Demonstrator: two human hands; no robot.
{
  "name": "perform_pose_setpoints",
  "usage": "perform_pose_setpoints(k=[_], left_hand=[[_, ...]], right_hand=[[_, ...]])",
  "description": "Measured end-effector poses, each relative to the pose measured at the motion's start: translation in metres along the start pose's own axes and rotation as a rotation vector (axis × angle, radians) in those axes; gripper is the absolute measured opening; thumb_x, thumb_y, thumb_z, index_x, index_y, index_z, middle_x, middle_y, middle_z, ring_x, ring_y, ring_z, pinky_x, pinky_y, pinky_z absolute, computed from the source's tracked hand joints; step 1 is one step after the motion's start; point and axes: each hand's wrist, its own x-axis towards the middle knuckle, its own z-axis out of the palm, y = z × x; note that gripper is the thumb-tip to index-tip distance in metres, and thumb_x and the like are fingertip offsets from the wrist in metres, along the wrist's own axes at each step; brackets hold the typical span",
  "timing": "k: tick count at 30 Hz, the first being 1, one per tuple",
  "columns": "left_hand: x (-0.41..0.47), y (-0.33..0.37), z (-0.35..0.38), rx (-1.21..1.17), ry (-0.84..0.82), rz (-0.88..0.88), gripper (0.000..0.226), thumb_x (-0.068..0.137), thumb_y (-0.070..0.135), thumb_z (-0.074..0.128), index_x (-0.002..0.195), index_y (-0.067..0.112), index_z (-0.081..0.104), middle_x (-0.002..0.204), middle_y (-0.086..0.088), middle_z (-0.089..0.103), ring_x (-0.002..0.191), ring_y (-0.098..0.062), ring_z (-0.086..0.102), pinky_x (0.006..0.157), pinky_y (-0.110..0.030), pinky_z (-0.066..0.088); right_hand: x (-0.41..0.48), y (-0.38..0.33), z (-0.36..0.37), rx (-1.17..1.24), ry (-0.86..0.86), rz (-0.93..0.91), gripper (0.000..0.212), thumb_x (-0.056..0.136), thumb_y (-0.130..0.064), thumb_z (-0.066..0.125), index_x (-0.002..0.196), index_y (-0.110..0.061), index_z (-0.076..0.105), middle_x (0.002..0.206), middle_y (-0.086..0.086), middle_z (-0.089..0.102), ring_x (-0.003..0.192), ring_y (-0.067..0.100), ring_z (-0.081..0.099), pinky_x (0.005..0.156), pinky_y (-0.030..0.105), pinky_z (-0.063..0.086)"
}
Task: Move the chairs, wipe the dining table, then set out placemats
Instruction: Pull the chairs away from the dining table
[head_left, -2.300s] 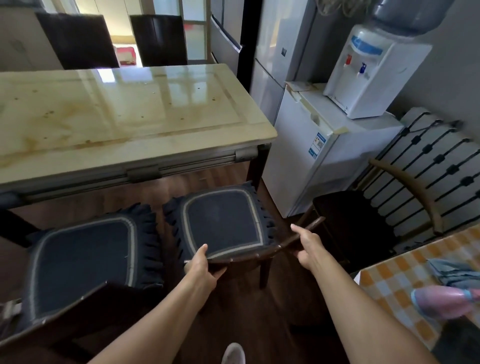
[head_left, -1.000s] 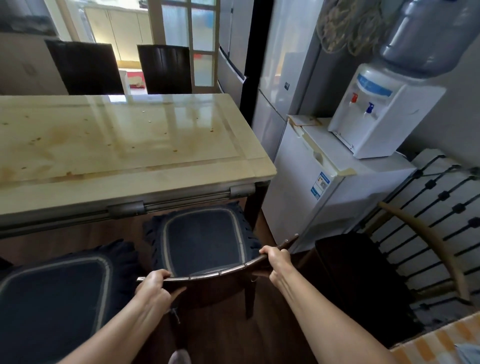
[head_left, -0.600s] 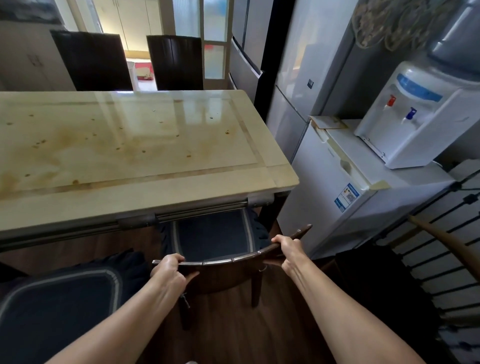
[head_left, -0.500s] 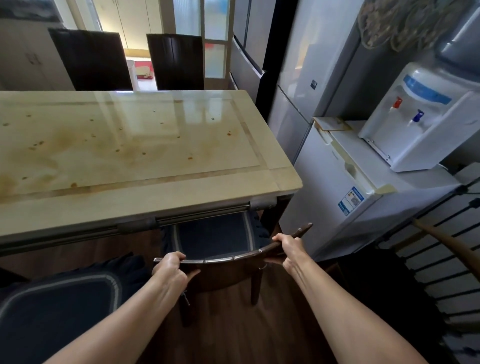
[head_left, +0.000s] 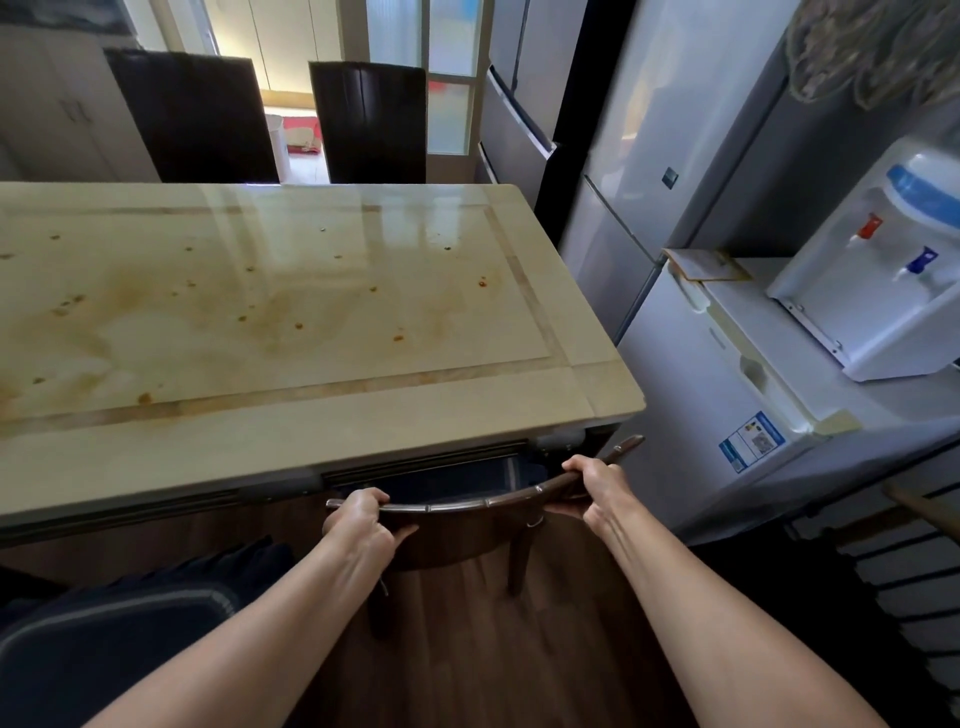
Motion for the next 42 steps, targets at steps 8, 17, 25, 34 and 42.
perform_pose_setpoints(k=[8, 17, 25, 34, 42], left_hand=[[0.013, 0.020, 0.023, -0.001, -0.004, 0.032, 0.015, 0.078, -0.011, 0.053, 0.082, 0.002, 0.047, 0.119, -0.023, 0.050, 0.110, -0.042, 0.050, 0.072, -0.056, 0.050], [0.026, 0.038, 0.035, -0.008, -0.003, -0.005, 0.023, 0.081, -0.008, 0.055, 0.098, 0.007, 0.050, 0.126, -0.022, 0.047, 0.117, -0.045, 0.045, 0.070, -0.052, 0.050], [0.024, 0.046, 0.039, -0.008, -0.054, -0.026, 0.018, 0.085, -0.008, 0.053, 0.098, 0.004, 0.050, 0.135, -0.023, 0.043, 0.122, -0.043, 0.043, 0.080, -0.056, 0.048], [-0.006, 0.047, 0.012, 0.063, -0.202, -0.004, 0.053, 0.090, 0.018, 0.062, 0.137, 0.008, 0.039, 0.149, -0.015, 0.034, 0.133, -0.039, 0.038, 0.096, -0.062, 0.041], [-0.091, 0.058, -0.067, 0.237, -0.361, 0.122, 0.067, 0.100, 0.034, 0.039, 0.150, -0.001, 0.010, 0.156, -0.025, 0.013, 0.142, -0.041, 0.022, 0.112, -0.051, 0.028]], right_hand=[[0.022, -0.018, 0.019, -0.016, -0.021, -0.011, 0.017, 0.080, 0.003, 0.056, 0.082, -0.006, 0.041, 0.102, 0.022, 0.047, 0.092, 0.038, 0.053, 0.050, 0.059, 0.053], [0.038, -0.026, 0.035, -0.007, -0.040, 0.018, 0.016, 0.082, 0.003, 0.057, 0.080, -0.005, 0.043, 0.104, 0.018, 0.044, 0.092, 0.038, 0.051, 0.048, 0.058, 0.053], [0.037, -0.029, 0.040, 0.013, -0.060, 0.045, 0.013, 0.088, -0.005, 0.059, 0.083, -0.005, 0.047, 0.102, 0.020, 0.051, 0.085, 0.037, 0.056, 0.059, 0.059, 0.055], [-0.015, -0.018, 0.058, 0.154, -0.080, 0.007, 0.031, 0.091, -0.006, 0.057, 0.120, -0.002, 0.046, 0.144, 0.019, 0.036, 0.130, 0.042, 0.038, 0.096, 0.064, 0.039], [-0.128, 0.005, 0.064, 0.053, -0.197, -0.041, 0.063, 0.095, -0.014, 0.053, 0.148, -0.004, 0.018, 0.154, 0.025, 0.012, 0.136, 0.049, 0.025, 0.100, 0.060, 0.040]])
